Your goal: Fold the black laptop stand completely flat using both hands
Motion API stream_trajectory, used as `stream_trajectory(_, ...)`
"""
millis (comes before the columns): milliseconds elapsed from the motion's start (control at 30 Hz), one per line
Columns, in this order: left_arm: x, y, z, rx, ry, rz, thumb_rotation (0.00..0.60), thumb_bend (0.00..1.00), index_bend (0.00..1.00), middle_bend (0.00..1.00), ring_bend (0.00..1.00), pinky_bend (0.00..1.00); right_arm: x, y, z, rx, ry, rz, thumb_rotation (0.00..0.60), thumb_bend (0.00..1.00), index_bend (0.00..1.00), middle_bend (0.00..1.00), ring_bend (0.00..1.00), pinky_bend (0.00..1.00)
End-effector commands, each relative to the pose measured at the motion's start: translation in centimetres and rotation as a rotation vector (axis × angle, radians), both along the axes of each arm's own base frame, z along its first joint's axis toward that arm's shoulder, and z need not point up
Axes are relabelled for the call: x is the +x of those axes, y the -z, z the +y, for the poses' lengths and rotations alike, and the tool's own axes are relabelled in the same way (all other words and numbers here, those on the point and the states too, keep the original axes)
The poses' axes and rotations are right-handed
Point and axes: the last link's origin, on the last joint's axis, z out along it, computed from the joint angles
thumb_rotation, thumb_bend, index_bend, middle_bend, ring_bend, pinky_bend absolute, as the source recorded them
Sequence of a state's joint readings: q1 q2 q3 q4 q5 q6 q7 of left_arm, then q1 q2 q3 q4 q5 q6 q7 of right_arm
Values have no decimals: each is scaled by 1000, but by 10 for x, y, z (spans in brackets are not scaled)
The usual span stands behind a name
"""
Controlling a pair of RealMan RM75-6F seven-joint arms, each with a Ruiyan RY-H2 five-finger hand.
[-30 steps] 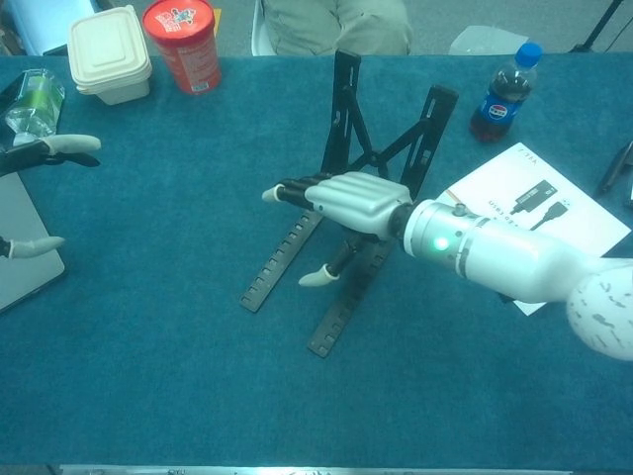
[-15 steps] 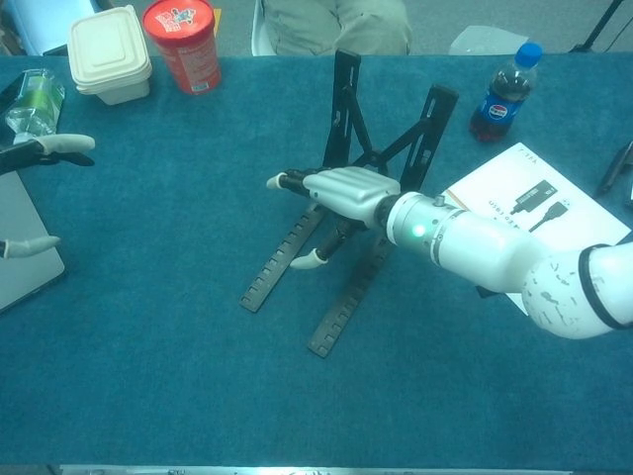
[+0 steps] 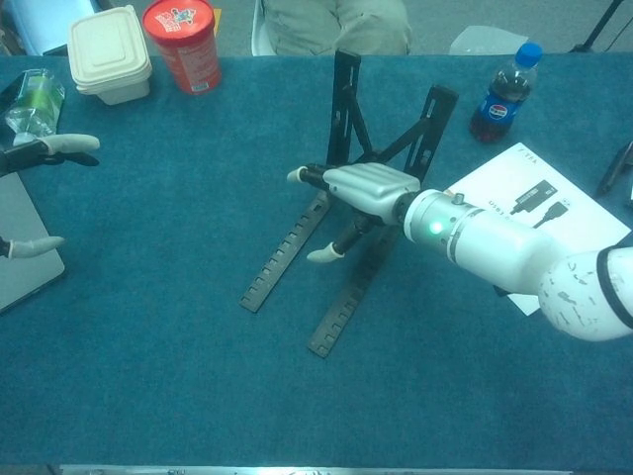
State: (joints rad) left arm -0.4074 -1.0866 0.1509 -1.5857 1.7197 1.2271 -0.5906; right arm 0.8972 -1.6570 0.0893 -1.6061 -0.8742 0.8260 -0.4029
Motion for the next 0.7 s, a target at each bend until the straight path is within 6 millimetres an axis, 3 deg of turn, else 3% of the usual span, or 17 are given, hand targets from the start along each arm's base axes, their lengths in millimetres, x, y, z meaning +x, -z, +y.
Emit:
stream_trajectory(33,0,0,0,0,1,-1,600,267,69,146,55,67,-2,-1,0,0,6,-1,397,131,0,20,0,3)
stream_trajectory(367,1,-3,1,17,1,4,600,267,69,145,55,67,11,-19,26,67,-120,-55,399,131,0,21,0,3)
stream_trajectory(700,4,-5,3,33,-2,14,600,267,69,146,55,67,22,-78,35,-47,-241,-176,399,132,0,21,0,3)
